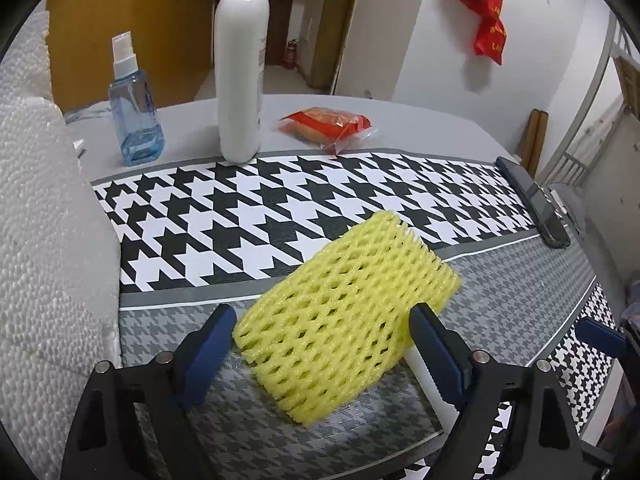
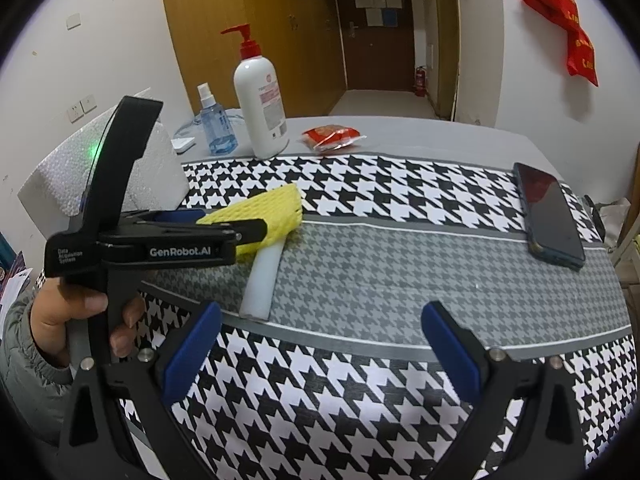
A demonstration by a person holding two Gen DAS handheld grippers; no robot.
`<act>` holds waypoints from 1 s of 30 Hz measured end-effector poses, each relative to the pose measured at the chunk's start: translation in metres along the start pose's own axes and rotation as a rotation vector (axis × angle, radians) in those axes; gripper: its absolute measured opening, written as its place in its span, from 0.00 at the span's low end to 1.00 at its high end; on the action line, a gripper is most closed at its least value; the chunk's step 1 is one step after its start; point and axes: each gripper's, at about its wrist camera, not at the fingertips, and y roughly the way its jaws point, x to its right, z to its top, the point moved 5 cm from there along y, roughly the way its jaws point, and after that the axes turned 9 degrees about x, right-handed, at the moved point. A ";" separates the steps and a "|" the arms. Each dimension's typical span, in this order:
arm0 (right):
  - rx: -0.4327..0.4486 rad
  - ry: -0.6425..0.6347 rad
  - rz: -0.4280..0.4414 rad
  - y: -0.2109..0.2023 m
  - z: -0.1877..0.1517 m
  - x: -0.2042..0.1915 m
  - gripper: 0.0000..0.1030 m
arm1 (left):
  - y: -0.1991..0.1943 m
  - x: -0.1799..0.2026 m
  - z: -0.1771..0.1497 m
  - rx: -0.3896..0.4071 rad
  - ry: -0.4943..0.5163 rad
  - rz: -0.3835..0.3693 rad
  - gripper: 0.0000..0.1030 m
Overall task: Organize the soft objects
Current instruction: 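Lower the left gripper onto the yellow foam net and close it, then lift the yellow foam net off the table with the left gripper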
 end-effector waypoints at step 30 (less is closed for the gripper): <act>-0.018 -0.041 0.017 0.017 0.007 -0.019 0.99 | -0.030 0.020 0.016 0.115 0.018 -0.154 0.20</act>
